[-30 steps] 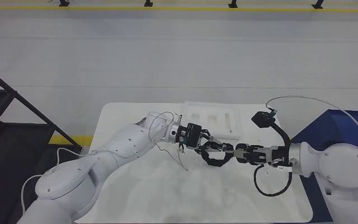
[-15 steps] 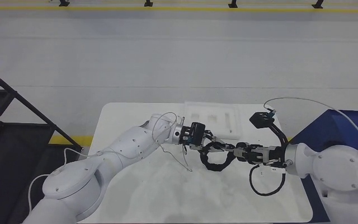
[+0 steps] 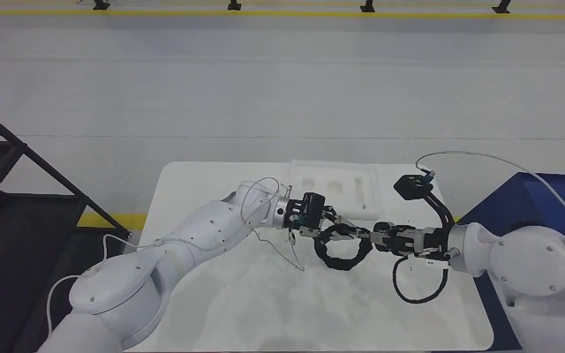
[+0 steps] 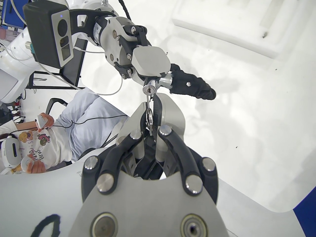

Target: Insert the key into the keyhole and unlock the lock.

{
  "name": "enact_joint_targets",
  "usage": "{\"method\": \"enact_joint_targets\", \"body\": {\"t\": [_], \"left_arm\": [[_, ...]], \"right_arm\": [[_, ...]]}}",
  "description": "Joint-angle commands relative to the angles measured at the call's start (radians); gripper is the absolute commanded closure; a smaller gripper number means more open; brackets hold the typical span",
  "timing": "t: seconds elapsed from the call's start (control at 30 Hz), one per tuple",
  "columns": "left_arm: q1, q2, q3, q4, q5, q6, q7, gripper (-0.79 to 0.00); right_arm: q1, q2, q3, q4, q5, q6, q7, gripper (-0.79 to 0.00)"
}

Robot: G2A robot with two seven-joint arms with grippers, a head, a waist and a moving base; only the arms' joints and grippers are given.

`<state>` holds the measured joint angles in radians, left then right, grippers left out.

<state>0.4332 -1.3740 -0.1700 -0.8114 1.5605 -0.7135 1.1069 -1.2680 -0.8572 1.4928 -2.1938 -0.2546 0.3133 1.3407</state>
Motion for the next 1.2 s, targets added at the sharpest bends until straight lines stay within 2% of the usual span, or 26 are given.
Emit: {"method": "enact_joint_targets", "body": {"t": [0.0,0.53,0.77,1.17], "left_arm": [[0.001,-0.001,0.000,-0.002,-0.004,0.000,0.000,0.000],[0.027,0.001,0.000,0.004,-0.057,-0.008,-0.008,0.000],[0.049,0.013,0.000,-0.005,-0.061,0.015,0.015,0.000],[0.049,0.013,0.000,-0.005,-0.061,0.015,0.015,0.000]], "right_arm": [[0.005,0.001,-0.003,0.004,-0.003,0.002,-0.002,0.000],[0.017,0.010,-0.015,0.004,0.004,0.012,-0.015,0.000],[0.015,0.014,-0.022,-0.002,0.035,-0.052,-0.003,0.000],[0.015,0.014,-0.022,-0.002,0.035,-0.052,-0.003,0.000]]}}
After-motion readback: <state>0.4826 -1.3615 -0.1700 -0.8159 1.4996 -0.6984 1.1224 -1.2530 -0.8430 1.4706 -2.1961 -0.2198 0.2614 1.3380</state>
